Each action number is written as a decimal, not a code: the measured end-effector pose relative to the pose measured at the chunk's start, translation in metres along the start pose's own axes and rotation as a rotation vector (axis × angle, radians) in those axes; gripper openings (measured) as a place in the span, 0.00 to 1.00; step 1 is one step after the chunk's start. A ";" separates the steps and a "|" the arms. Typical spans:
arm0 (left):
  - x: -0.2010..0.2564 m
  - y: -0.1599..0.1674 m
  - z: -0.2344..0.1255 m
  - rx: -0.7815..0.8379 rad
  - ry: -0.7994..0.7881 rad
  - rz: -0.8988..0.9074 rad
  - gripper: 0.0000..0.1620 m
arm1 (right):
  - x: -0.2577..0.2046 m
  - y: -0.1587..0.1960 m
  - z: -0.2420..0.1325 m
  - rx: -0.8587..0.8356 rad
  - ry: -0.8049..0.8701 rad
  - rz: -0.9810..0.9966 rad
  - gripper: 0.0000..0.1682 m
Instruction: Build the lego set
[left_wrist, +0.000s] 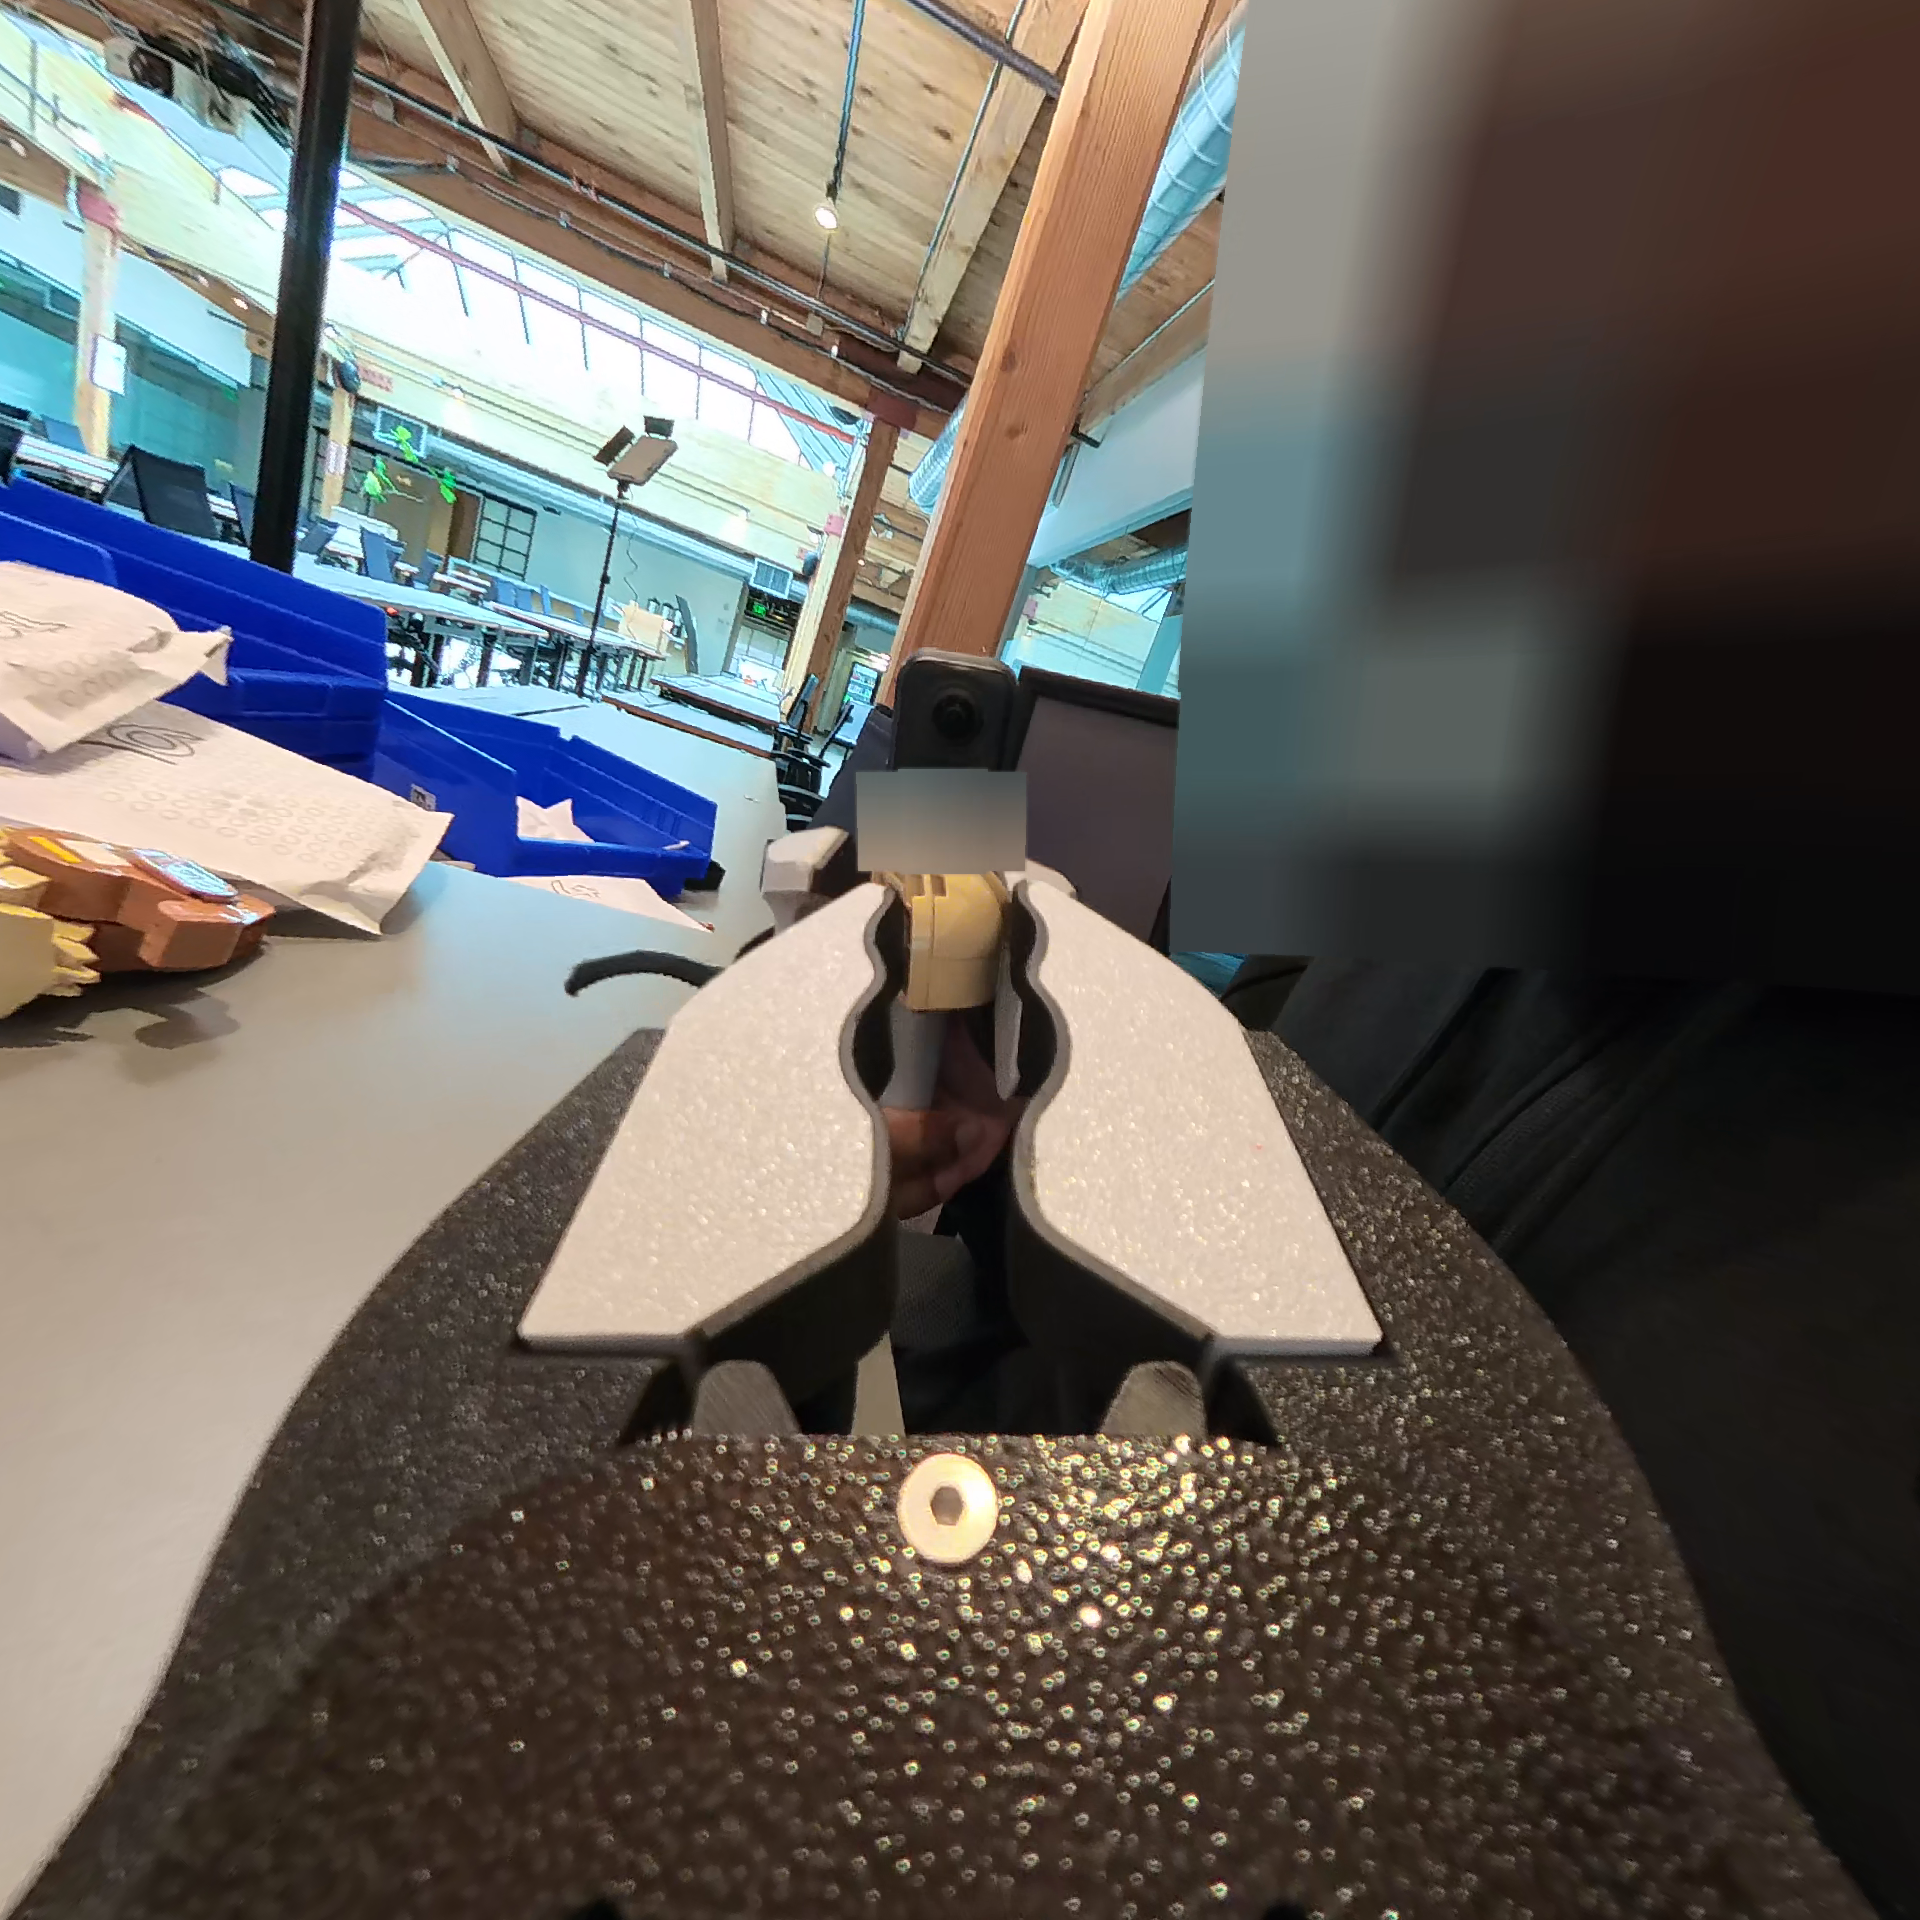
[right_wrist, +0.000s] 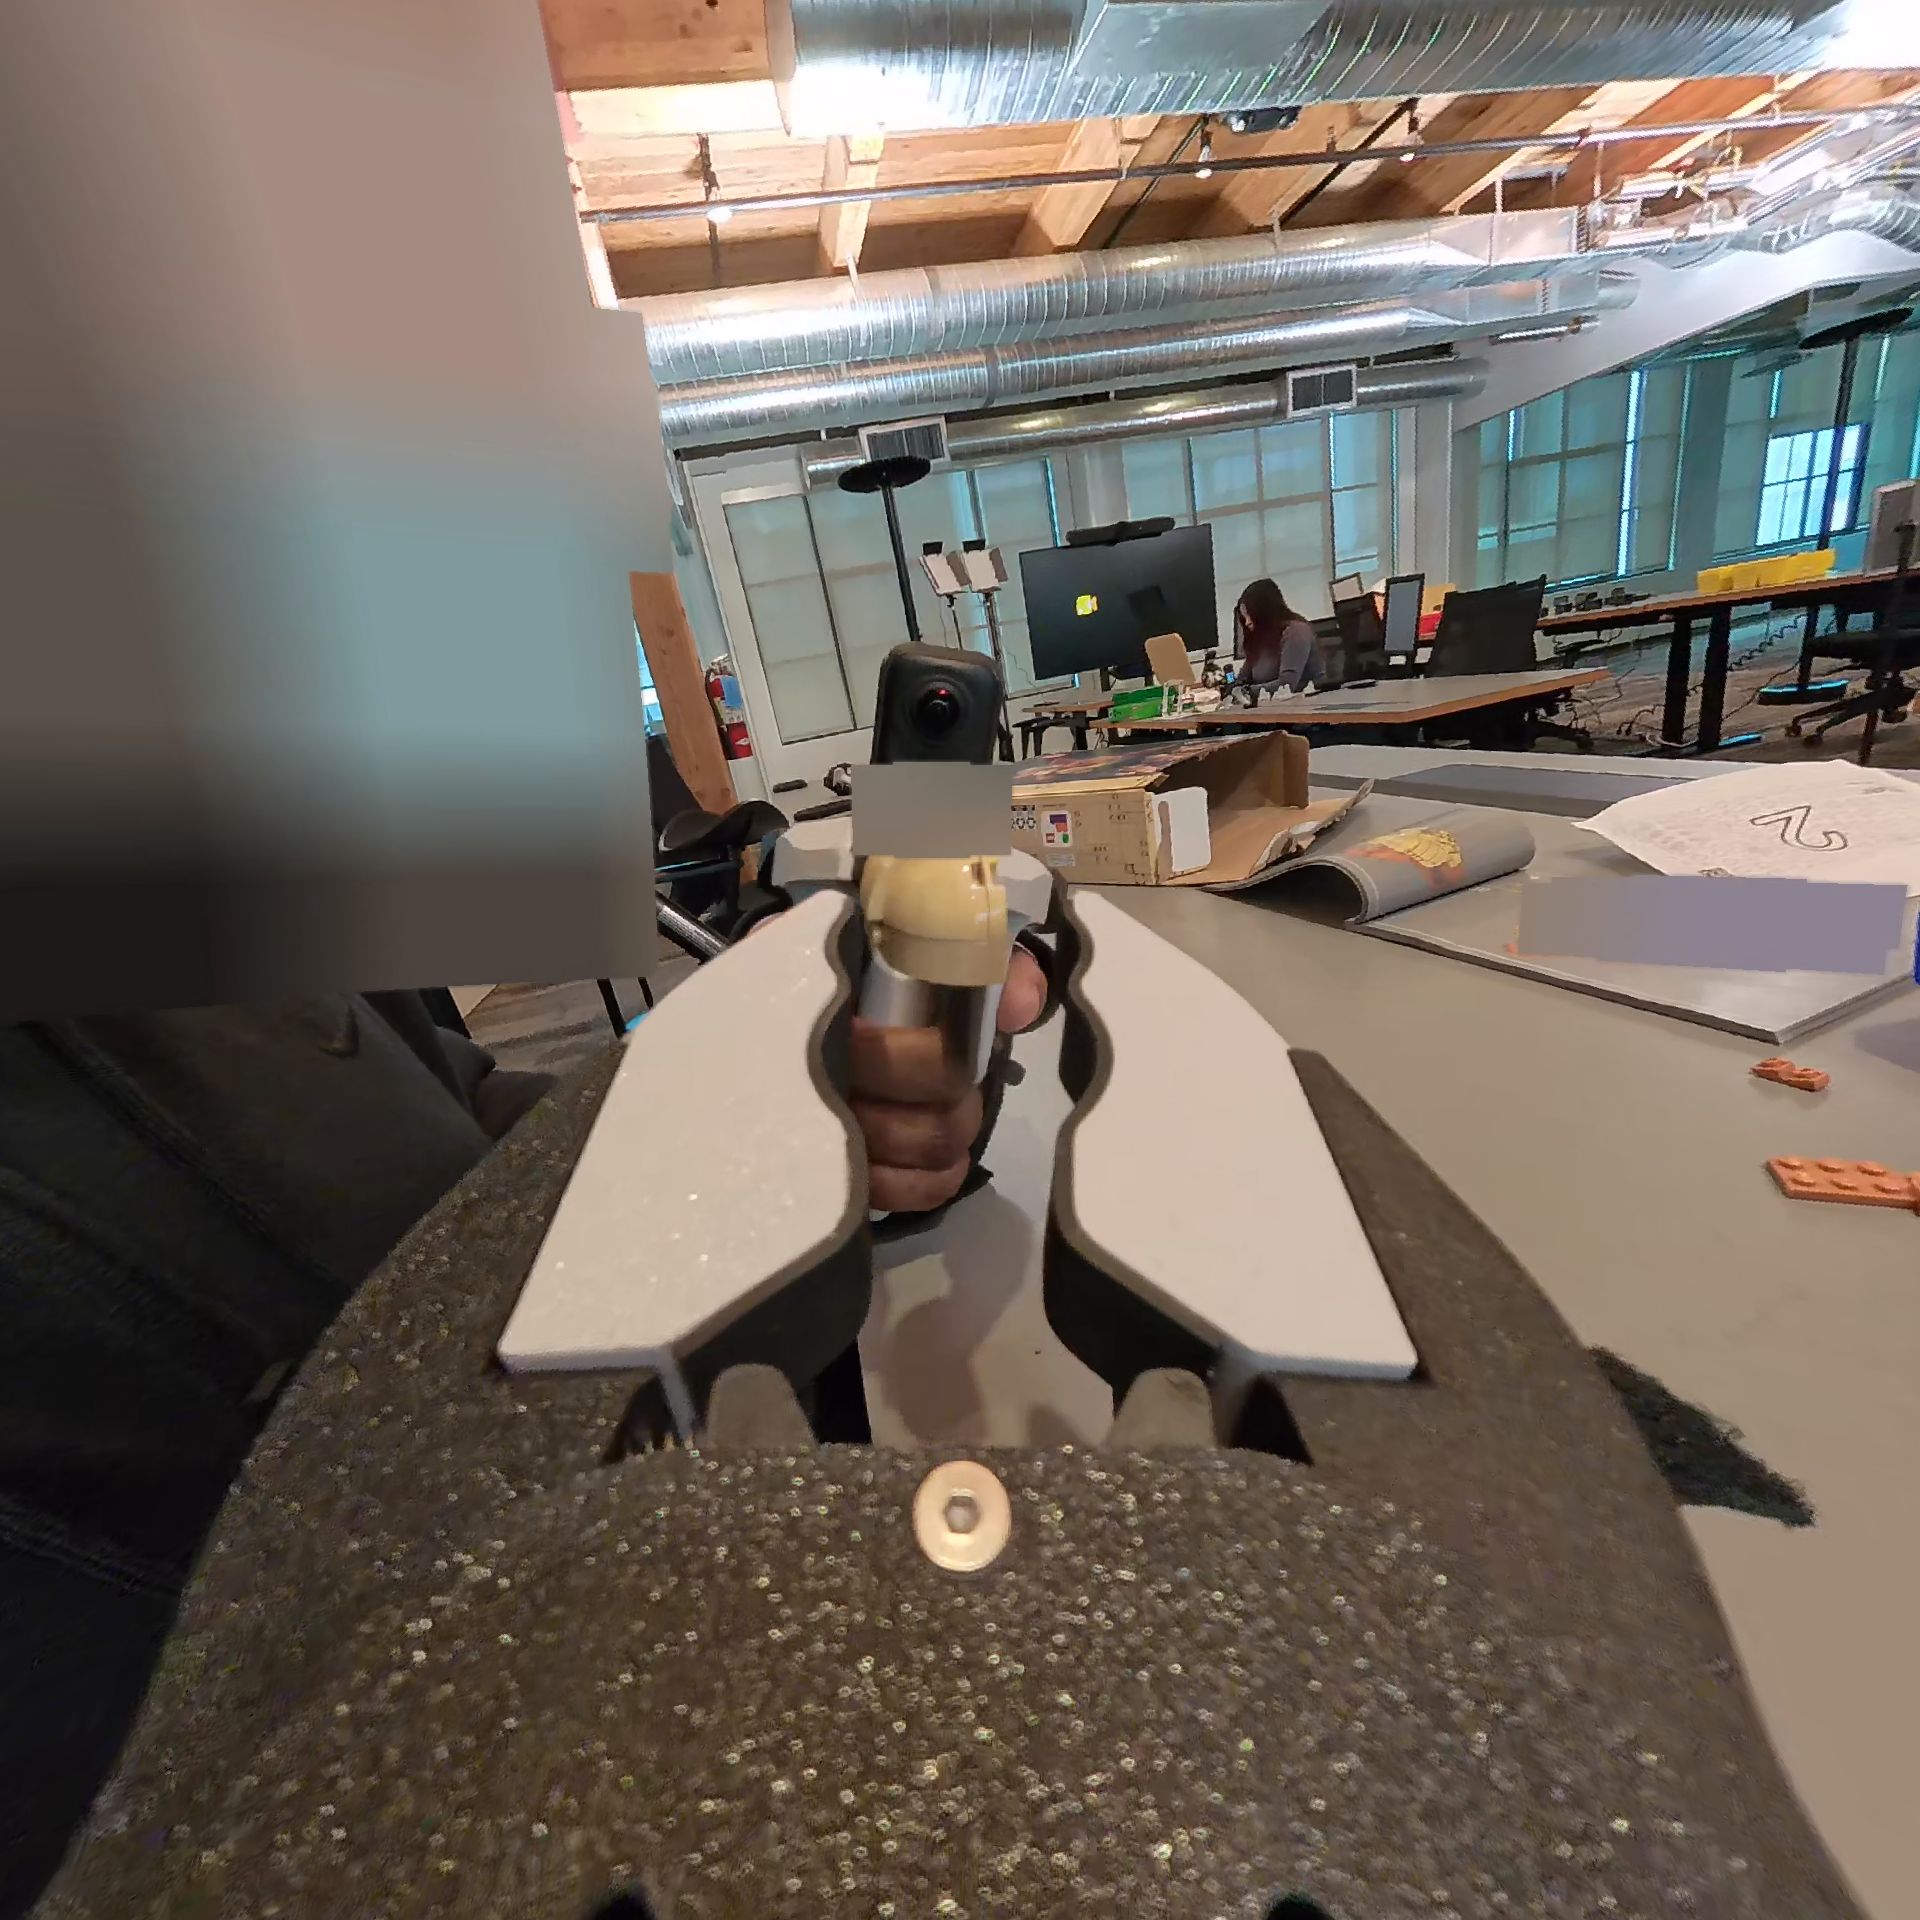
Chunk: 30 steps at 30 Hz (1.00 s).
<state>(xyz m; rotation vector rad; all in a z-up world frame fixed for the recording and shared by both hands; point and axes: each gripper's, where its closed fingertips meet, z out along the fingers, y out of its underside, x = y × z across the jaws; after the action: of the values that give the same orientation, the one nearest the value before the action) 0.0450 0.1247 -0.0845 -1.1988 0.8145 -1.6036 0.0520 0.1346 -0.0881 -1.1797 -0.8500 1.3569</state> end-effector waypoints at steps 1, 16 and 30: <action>0.000 0.001 0.000 -0.004 0.001 -0.001 0.12 | 0.001 -0.001 0.000 0.005 0.002 0.003 0.20; 0.001 0.006 0.003 -0.044 0.000 0.002 0.11 | -0.001 -0.001 -0.004 0.001 -0.008 0.009 0.11; 0.000 0.008 0.002 -0.065 -0.013 0.016 0.11 | -0.002 0.002 0.000 -0.024 0.003 0.001 0.10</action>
<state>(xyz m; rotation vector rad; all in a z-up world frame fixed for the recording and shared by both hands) 0.0497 0.1218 -0.0906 -1.2444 0.8719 -1.5655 0.0517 0.1326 -0.0898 -1.2004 -0.8657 1.3493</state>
